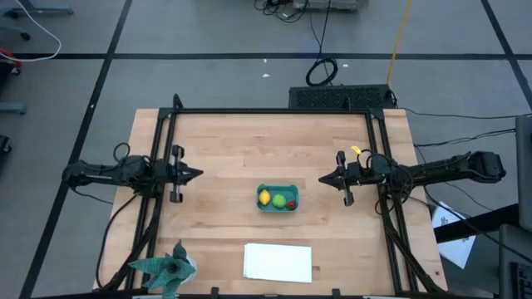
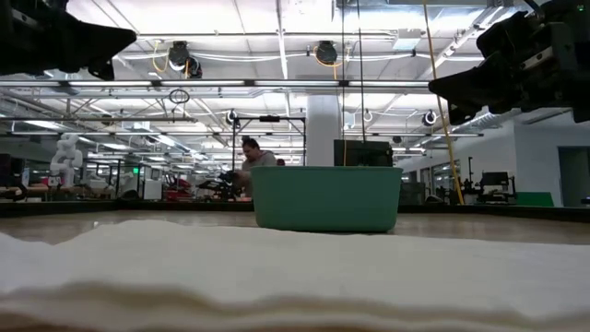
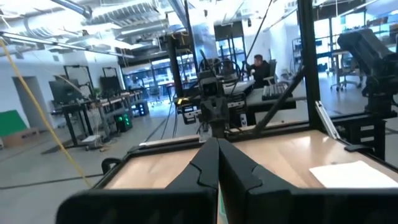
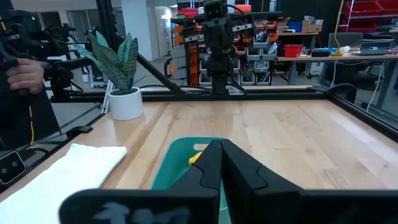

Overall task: Pick and placing Produce into tupperware
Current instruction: Return to Home Position

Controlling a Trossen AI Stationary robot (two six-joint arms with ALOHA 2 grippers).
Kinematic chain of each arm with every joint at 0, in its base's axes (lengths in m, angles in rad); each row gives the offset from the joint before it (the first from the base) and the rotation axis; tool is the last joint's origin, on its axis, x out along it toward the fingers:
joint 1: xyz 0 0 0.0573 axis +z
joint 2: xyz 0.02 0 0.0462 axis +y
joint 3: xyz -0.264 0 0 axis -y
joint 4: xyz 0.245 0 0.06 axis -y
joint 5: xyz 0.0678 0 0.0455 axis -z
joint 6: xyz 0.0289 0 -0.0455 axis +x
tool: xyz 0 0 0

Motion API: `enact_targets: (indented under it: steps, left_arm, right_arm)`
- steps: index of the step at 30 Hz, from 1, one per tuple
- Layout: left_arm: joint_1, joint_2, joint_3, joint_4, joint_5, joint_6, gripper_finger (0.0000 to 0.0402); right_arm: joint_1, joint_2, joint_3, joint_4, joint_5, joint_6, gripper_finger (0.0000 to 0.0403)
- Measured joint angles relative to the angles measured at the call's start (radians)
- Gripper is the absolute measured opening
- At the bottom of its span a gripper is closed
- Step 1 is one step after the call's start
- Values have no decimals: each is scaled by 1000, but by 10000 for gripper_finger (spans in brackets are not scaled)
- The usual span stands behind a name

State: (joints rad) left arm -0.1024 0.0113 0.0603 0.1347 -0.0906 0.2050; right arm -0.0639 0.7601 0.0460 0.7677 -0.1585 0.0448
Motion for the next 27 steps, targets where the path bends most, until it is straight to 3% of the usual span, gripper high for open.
enact_targets:
  steps: [23, 27]
  left_arm:
    - [0, 1, -19, -57, -1, -43, 1]
    - [0, 1, -20, -66, -6, -51, 1]
  right_arm:
    - [0, 0, 0, 31, 0, 3, 0]
    - [0, 0, 0, 45, 50, -4, 0]
